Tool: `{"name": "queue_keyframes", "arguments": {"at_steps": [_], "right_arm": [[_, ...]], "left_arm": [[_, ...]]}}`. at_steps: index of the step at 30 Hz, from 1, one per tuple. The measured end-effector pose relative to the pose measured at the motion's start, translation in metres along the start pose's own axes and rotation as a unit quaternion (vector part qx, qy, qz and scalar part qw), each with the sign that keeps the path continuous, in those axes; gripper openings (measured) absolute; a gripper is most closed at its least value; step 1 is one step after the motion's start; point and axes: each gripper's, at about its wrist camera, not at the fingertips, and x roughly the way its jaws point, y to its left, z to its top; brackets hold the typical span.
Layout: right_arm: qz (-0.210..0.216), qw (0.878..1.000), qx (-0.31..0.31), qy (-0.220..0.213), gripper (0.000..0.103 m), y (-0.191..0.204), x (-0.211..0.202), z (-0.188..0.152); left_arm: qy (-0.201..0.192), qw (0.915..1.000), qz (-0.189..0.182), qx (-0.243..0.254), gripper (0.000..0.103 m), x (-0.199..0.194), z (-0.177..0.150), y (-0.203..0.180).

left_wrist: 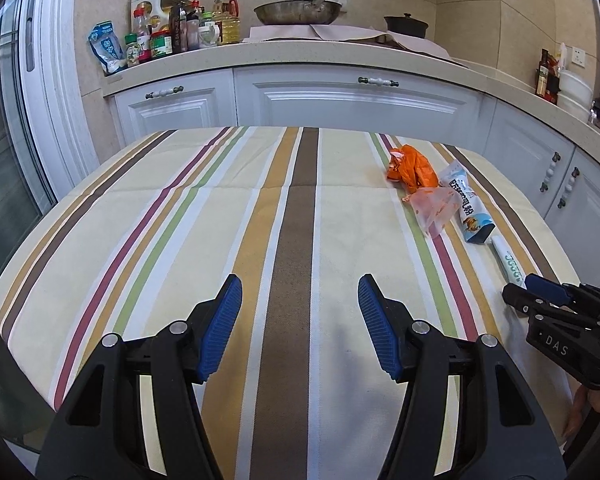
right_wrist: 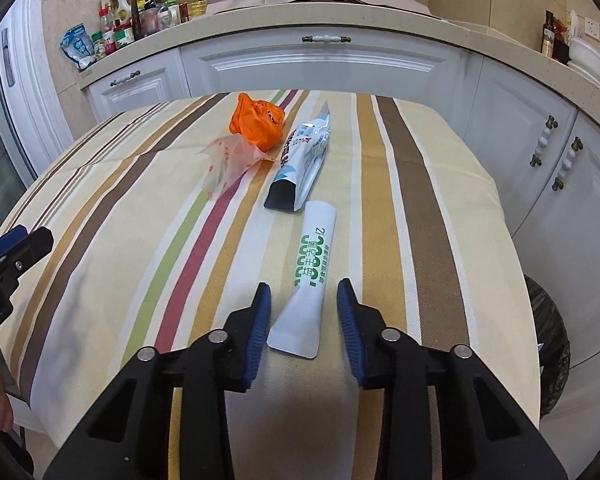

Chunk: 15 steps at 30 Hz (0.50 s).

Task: Collect trash
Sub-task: 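Grasp the small white-green tube with the right gripper and lift it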

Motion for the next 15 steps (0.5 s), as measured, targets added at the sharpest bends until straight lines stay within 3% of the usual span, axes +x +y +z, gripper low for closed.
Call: {"name": "queue_keyframes", "arguments": {"at_steps": [2, 8, 15], "right_arm": [[0.005, 1.0, -0.003, 0.0, 0.019, 0.001, 0.0, 0.0], [0.009, 1.0, 0.001, -0.01, 0.019, -0.004, -0.005, -0.003], [-0.003, 0.999, 0.012, -0.053, 0.019, -0.023, -0.028, 0.007]], "left_arm": [[0.001, 1.0, -0.001, 0.001, 0.059, 0.001, 0.0, -0.002], [-0.001, 0.9999, -0.008, 0.009, 0.059, -0.002, 0.002, -0.014], [-0.005, 0.9992, -0.033, 0.02, 0.059, -0.003, 0.01, -0.041]]}}
